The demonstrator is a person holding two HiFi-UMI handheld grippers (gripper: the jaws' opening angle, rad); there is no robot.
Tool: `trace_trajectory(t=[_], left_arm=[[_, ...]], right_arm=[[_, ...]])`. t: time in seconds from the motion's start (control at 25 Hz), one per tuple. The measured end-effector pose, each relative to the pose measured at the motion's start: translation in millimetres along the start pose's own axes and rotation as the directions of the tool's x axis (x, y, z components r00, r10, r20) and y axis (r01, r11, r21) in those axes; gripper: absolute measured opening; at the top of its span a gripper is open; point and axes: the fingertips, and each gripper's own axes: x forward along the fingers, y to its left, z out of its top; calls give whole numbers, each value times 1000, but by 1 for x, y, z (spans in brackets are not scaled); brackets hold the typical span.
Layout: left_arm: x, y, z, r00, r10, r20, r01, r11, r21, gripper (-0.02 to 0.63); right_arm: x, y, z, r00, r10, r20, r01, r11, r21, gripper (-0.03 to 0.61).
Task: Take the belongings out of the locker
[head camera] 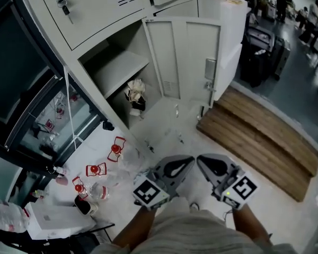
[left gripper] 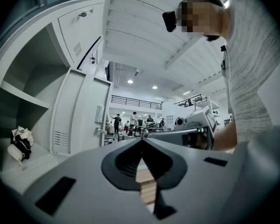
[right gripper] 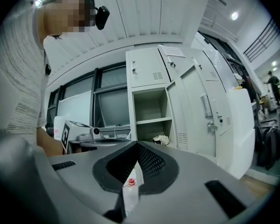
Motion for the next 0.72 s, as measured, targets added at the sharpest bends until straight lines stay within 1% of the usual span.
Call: trace_trajectory(t=[0.16, 0.36, 0.56, 0.72], left_arm=[[4, 35, -3, 998, 63, 5, -63, 998, -5, 3], [14, 97, -3, 989, 141, 34, -141, 990, -9, 3], [26, 138, 3, 983, 179, 43, -179, 984, 0, 3], [31, 177, 6, 971, 232, 59, -232, 973, -6, 3]], right_arm=[[28, -21, 0, 999, 41, -8, -41, 999, -15, 2], [79, -58, 7, 994, 105, -3, -105, 993, -52, 2], [111, -82, 23, 992, 125, -22, -126, 991, -33, 2], [139, -102, 25, 989, 145, -23, -146, 989, -25, 2]])
